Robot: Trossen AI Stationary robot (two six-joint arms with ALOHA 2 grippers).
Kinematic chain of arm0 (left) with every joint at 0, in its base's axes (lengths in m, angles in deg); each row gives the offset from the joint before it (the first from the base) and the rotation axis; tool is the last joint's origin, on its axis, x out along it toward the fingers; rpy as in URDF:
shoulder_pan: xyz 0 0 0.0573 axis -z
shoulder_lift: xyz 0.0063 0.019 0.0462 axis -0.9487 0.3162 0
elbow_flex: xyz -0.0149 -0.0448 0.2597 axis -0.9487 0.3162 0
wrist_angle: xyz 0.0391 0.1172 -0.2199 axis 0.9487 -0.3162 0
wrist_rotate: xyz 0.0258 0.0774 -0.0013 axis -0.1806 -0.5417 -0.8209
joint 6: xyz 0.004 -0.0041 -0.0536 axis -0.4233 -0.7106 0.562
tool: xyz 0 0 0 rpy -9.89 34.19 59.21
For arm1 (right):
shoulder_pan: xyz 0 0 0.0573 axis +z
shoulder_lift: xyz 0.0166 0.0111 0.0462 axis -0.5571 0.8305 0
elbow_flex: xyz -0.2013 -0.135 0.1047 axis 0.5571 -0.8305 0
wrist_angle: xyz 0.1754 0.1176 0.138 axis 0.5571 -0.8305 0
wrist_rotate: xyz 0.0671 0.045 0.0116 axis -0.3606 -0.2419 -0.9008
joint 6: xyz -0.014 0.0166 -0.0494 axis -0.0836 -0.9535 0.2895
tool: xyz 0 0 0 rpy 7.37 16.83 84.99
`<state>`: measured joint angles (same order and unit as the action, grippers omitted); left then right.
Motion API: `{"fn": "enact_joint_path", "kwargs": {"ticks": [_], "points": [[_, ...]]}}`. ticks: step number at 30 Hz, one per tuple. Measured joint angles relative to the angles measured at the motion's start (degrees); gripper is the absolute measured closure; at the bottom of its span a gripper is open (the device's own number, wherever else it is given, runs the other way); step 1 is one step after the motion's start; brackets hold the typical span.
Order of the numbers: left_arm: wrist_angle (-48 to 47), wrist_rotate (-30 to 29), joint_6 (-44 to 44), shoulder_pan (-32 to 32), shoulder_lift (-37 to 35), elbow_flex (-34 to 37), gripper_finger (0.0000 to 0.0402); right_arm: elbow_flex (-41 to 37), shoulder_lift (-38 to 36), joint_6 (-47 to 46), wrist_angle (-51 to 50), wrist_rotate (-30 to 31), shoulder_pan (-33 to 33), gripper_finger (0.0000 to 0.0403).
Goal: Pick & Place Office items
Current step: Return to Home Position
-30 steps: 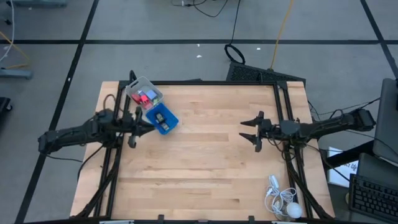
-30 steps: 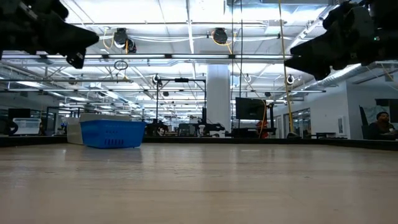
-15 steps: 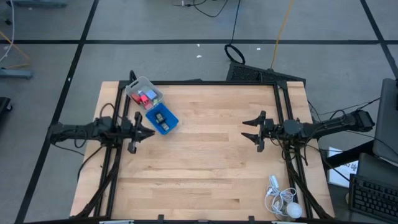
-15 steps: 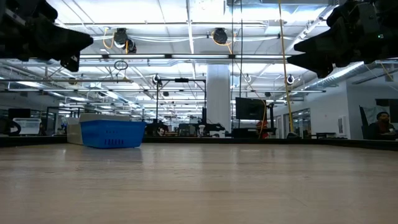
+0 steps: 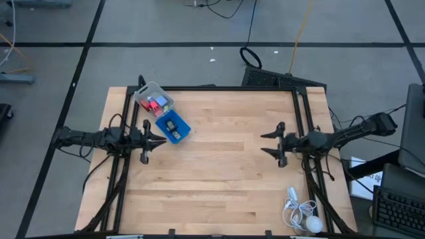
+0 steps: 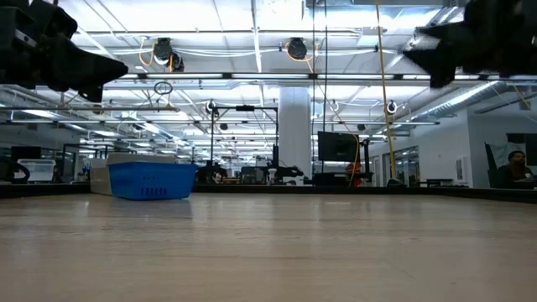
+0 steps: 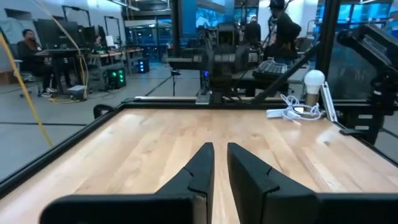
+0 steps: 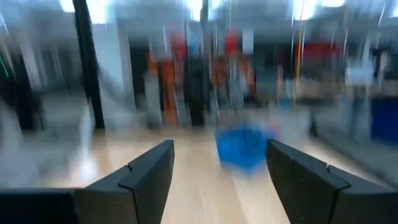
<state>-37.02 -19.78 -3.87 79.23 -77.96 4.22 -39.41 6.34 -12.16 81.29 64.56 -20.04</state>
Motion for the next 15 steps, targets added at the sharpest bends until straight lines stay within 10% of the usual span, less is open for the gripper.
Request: {"fn": "enact_joint_path", "kwargs": {"ticks": [15], "points": [[-0.75, 0.57, 1.01, 0.15, 0.24, -0.07, 0.0355, -2.06, -13.48, 1.52, -8.83, -4.39, 0.25, 0.0156]]}}
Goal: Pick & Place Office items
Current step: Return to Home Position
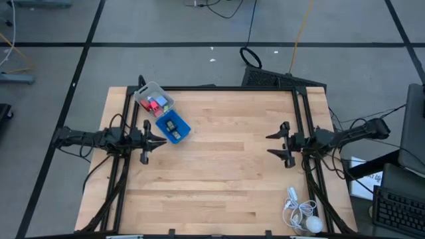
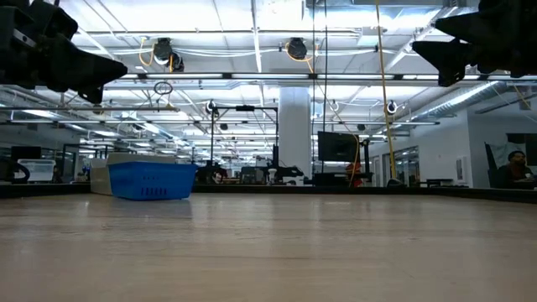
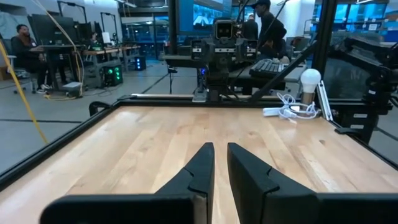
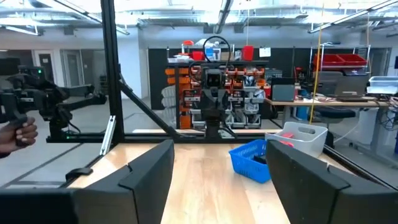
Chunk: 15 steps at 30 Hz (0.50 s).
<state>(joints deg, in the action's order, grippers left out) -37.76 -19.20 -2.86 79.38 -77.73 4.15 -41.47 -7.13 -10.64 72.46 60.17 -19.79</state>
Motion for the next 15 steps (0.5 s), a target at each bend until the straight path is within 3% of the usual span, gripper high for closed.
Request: {"fn": "enact_joint_path", "kwargs": {"ticks": [9, 15], "points": [[0.53, 0.0, -0.75, 0.0, -0.02, 0.07, 0.0355, -0.08, -15.7, -1.15, -18.45, 0.03, -0.22, 0.0156], [0.58, 0.02, -1.11, 0.0, 0.0, 0.07, 0.0355, 2.39, -16.1, -1.16, -26.1, 2.43, -0.21, 0.0156]]}}
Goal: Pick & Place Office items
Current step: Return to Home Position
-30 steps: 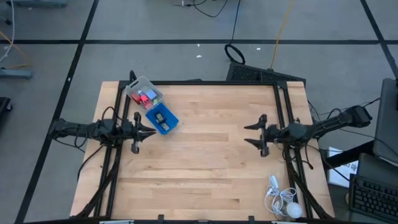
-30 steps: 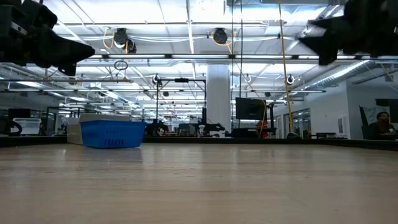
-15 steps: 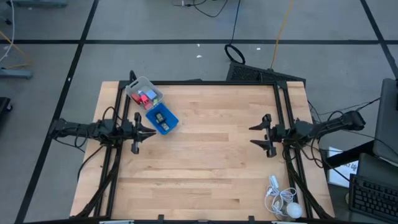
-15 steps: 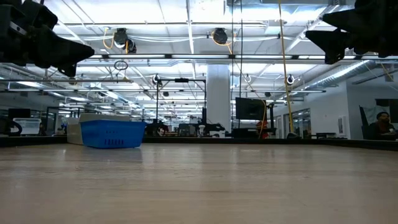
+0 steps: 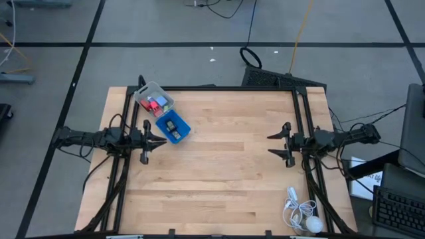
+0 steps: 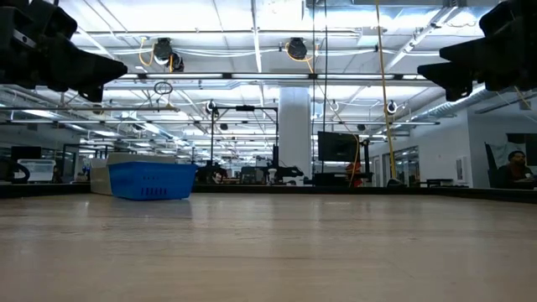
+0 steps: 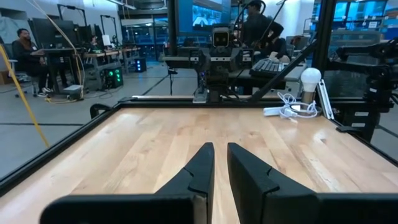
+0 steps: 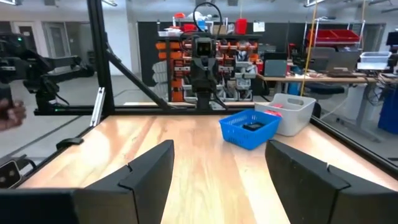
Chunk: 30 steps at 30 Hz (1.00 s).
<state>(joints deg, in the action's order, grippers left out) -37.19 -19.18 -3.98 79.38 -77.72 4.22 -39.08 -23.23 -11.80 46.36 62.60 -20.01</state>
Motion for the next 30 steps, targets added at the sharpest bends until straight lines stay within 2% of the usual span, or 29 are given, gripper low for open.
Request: {"fn": "enact_joint_path", "kwargs": {"ticks": [15, 21, 30], "points": [[0.74, -0.02, -0.13, 0.0, -0.02, 0.0, 0.0355, -1.34, 0.46, 1.39, 2.03, -1.11, 0.02, 0.0156], [0.74, -0.02, -0.13, 0.0, -0.02, 0.0, 0.0355, -2.76, 0.46, 7.93, 2.07, -0.96, 0.0, 0.0156], [0.76, -0.02, -0.13, 0.0, -0.02, 0.0, 0.0355, -2.87, 0.48, 7.66, 3.73, -1.0, 0.0, 0.0156]]}}
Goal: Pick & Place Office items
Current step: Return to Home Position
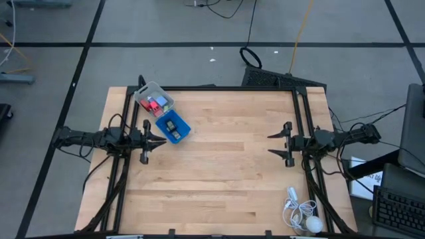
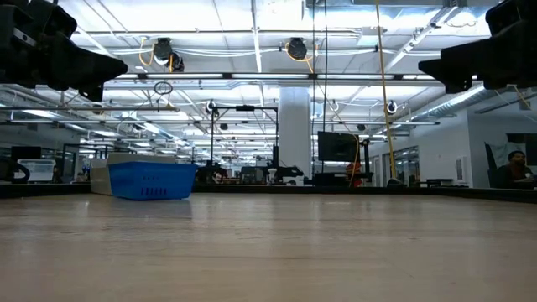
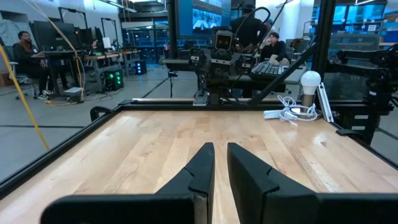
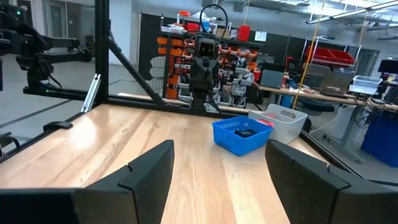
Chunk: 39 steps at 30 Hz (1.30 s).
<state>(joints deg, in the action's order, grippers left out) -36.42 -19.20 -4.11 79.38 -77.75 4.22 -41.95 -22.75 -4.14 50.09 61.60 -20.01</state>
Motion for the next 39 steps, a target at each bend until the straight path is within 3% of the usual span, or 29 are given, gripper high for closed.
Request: {"fn": "enact_joint_path", "kwargs": {"ticks": [39], "points": [[0.02, 0.02, -0.02, 0.0, 0.0, 0.0, 0.0355, -0.01, 0.0, -0.05, 0.8, -0.03, 0.0, 0.0156]]}}
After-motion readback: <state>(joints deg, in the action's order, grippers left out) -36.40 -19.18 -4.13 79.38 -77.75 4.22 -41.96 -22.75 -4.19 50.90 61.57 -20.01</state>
